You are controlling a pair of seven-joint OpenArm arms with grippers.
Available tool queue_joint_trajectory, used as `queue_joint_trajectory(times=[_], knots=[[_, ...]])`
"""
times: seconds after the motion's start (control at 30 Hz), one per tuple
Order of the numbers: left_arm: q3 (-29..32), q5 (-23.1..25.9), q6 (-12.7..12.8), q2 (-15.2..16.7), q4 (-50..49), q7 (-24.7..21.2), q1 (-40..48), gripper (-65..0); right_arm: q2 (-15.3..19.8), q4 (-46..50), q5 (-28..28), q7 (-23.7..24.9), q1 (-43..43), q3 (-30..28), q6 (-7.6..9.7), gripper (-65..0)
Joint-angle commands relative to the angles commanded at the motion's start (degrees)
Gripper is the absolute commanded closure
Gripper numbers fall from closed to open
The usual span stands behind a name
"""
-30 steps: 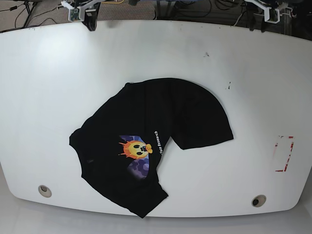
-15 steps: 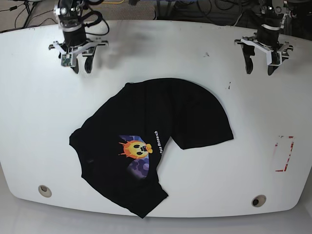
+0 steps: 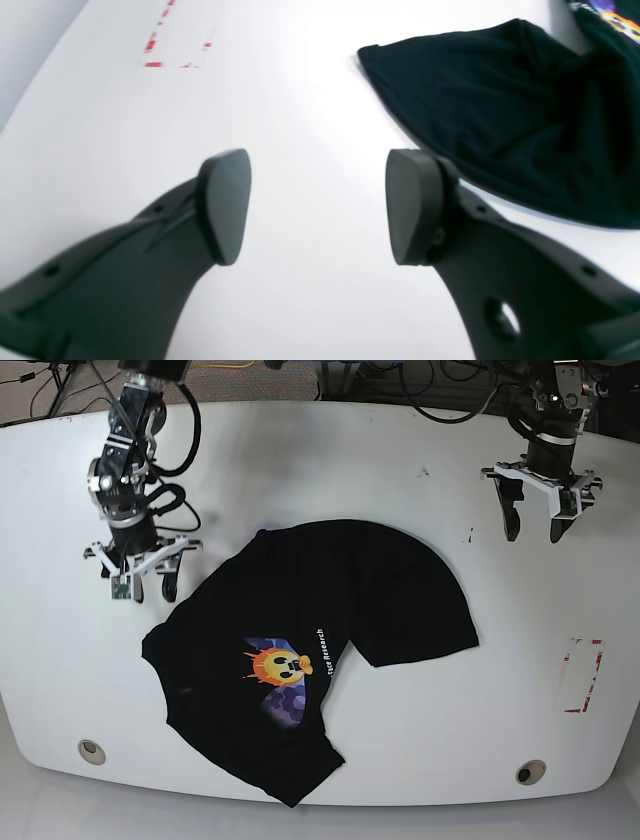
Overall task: Layout the t-shirt on the table in an organized manner, then fold the t-shirt properly
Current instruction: 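Lower the right gripper to the black t-shirt's hem corner and grasp it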
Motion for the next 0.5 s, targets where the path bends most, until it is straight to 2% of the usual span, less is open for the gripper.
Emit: queue_joint_trajectory(times=[0.3,0.5], knots=[[-0.1,0.0,0.0,-0.2,0.0,0.0,0.8,-40.1,4.7,-22.2,0.0,0.4,15.9,0.0,0.00,-30.6],[-0.1,0.0,0.0,-0.2,0.0,-0.1,2.3,-40.1,7.3,-35.8,0.1,4.7,23.5,-0.4,0.09,-30.6]])
